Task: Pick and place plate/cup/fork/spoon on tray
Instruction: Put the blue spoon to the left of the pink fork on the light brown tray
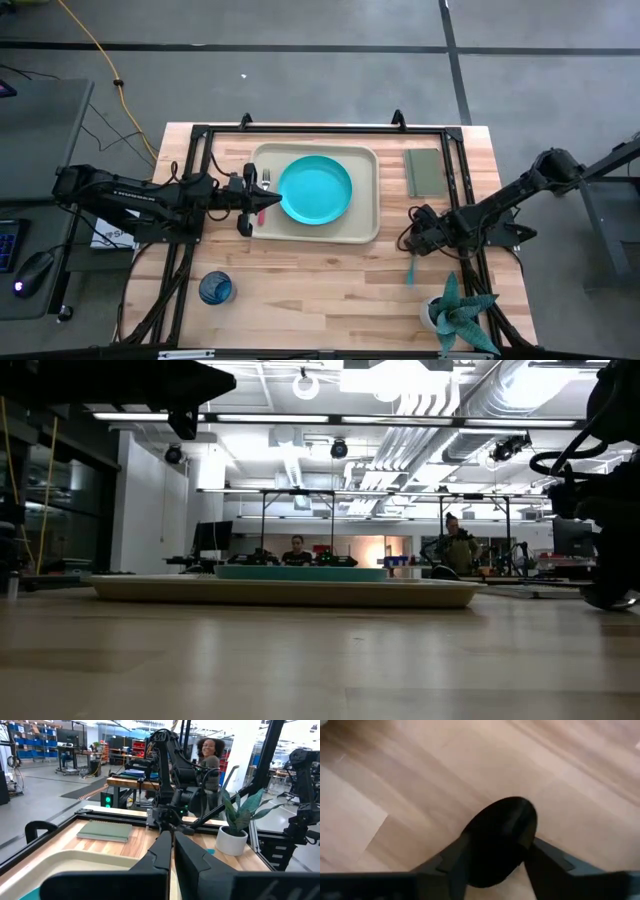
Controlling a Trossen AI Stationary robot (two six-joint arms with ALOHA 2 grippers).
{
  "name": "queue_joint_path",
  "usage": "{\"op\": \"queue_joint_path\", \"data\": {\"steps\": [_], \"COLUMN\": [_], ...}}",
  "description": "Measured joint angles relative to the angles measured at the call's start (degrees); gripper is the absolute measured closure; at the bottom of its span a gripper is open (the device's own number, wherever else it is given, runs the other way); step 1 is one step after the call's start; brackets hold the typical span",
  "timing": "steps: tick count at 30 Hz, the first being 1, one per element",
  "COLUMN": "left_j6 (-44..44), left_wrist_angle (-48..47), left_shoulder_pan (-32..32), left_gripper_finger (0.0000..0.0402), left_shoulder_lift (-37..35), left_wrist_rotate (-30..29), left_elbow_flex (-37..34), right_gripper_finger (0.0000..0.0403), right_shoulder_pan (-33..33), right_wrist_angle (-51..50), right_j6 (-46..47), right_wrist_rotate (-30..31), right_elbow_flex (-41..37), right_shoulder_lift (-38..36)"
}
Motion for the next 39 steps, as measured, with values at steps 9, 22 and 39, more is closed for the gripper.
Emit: {"op": "queue_joint_path", "data": {"steps": [9, 22, 39], "left_j6": [0.00, -0.02, -0.17], "left_wrist_angle": [-0.02, -0.04, -0.19], "left_shoulder_pan": [0.00, 0.00, 0.00], "left_gripper_finger": [0.0399, 0.0399, 0.0398], "left_shoulder_lift": [0.00, 0.00, 0.31], "left_wrist_rotate": [0.00, 0.00, -0.15], "left_elbow_flex": [0.02, 0.02, 0.06], "right_gripper_finger": [0.0388, 0.0401, 0.0402], "right_shoulder_pan": [-0.06, -0.02, -2.22], "right_wrist_angle": [-0.06, -0.07, 47.11], "right_j6": [-1.24, -15.11, -56.81], "right_wrist_rotate": [1.64, 11.39, 20.32], "right_elbow_flex": [1.79, 13.14, 12.68], "right_shoulder_lift": [-0.10, -0.40, -0.33]}}
